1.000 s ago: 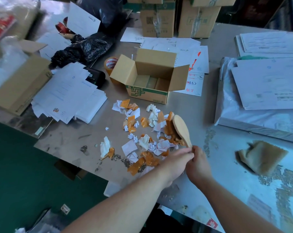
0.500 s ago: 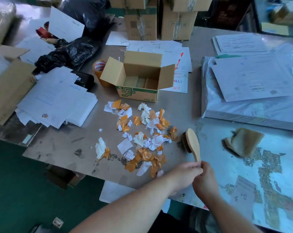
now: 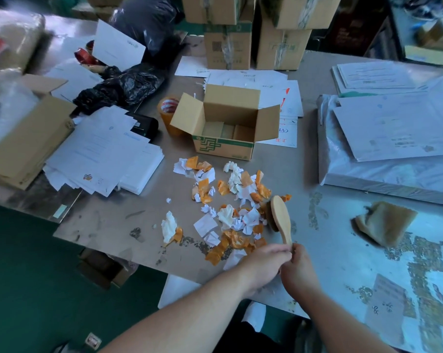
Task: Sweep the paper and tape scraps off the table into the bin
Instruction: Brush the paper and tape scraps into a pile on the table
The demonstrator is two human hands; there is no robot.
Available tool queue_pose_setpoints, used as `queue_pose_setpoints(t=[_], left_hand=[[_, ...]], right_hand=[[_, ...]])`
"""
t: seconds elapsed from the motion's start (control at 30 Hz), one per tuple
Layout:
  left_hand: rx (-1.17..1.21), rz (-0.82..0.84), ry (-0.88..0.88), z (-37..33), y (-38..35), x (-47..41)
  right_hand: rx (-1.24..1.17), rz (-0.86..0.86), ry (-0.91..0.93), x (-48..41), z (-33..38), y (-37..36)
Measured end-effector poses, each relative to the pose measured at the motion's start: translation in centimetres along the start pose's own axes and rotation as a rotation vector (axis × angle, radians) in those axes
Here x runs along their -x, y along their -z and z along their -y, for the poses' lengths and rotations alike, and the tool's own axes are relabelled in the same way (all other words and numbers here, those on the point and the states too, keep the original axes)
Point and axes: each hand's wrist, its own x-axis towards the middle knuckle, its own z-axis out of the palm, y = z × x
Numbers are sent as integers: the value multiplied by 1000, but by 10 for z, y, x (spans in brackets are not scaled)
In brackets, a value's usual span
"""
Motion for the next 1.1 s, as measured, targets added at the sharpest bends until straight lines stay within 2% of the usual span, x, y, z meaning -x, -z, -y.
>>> queue_pose_setpoints(t=[0.3,0.57,0.8,1.1], left_hand=[[36,38,-72,-14,1,0],[-14,39,-29,-34,-25,-11],[10,12,7,-39,-26,-19],[123,-160,13,-29,-5,-27]], right_hand=[[-44,-120,115,3,18,15],[15,-172,32,-22,-1,27],[52,-104,26,-42,-6,26],[14,1,46,-48,18,6]])
